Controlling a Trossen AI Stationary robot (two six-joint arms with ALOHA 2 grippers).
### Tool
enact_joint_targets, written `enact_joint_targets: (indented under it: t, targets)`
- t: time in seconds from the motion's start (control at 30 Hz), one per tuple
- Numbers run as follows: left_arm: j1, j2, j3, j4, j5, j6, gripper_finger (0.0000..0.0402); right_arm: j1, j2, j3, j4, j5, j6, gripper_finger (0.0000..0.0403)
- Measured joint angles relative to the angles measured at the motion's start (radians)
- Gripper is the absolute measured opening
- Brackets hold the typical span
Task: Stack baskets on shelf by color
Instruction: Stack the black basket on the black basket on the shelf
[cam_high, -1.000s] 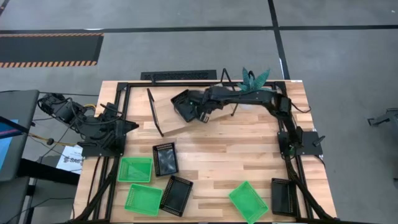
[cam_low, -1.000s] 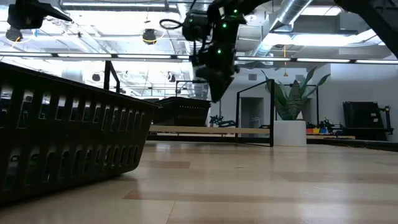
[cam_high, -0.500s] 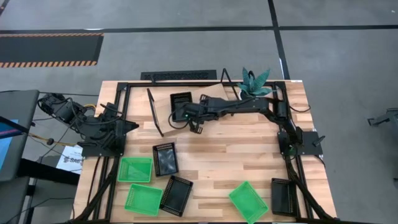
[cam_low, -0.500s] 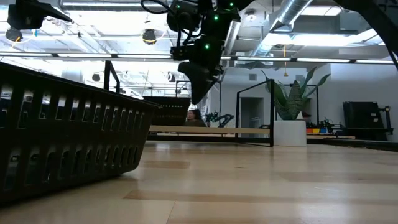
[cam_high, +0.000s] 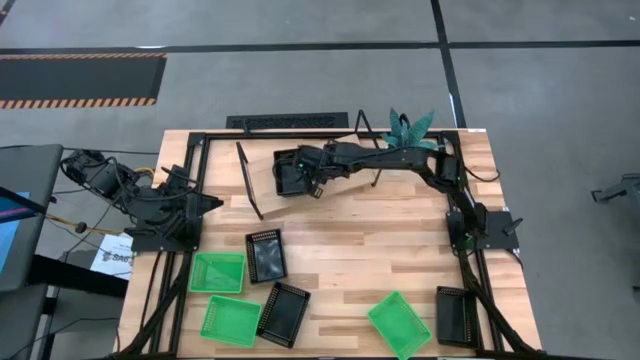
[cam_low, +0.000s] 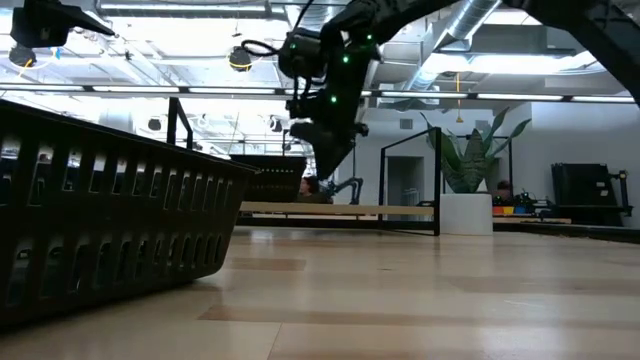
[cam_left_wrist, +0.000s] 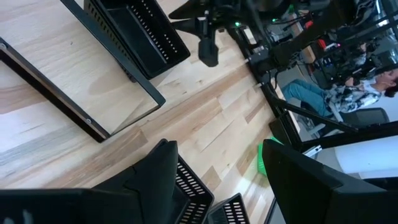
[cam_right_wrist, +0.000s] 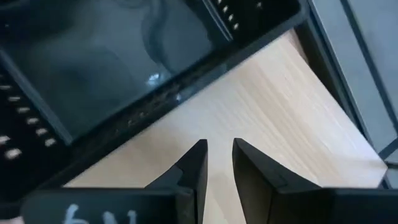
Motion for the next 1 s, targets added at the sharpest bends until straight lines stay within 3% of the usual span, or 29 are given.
enact_joint_targets:
  t: [0.37,0.47,0.83,1.0]
  targets:
    - [0.000,0.000,0.000,-0.027,-0.017,-0.002,0.0226,-0.010,0.001,0.000,0.226,-0.083,-0.081,0.0097]
    - [0.000,0.000,0.000,-0.029,-0.017,-0.003,0.0226,-0.014,0.001,0.000,0.263,-0.152,-0.108,0.0097]
    - [0.000,0.000,0.000,-0.036,-0.017,-0.006,0.0226,-0.070,-0.053,0.055,0.298,-0.048,0.036,0.0097]
    - [0.000,0.000,0.000,-0.040,-0.024,-0.015,0.0226,-0.130,-0.047,0.061,0.335,-0.246,0.179,0.0097]
